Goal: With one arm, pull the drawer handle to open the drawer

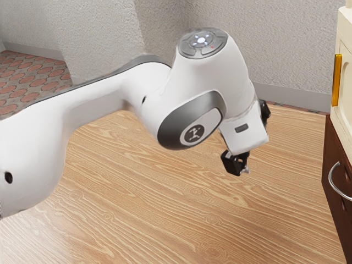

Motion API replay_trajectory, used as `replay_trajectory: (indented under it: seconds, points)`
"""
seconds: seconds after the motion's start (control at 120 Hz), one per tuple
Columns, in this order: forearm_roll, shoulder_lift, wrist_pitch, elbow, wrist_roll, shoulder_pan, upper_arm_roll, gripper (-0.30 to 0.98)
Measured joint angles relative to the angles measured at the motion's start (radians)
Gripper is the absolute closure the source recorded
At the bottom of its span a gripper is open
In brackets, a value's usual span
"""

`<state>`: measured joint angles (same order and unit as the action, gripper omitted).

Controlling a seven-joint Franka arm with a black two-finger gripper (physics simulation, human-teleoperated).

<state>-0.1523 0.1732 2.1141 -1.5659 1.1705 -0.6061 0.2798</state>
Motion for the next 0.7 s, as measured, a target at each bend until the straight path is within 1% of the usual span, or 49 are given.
replay_trajectory:
  seconds: [0.2,0.7]
  points:
    - [0.003,0.011,0.041,-0.005,0.076,-0.046,-0.016,0.00]
    - [0.006,0.038,0.192,-0.036,0.184,-0.047,-0.081,0.00]
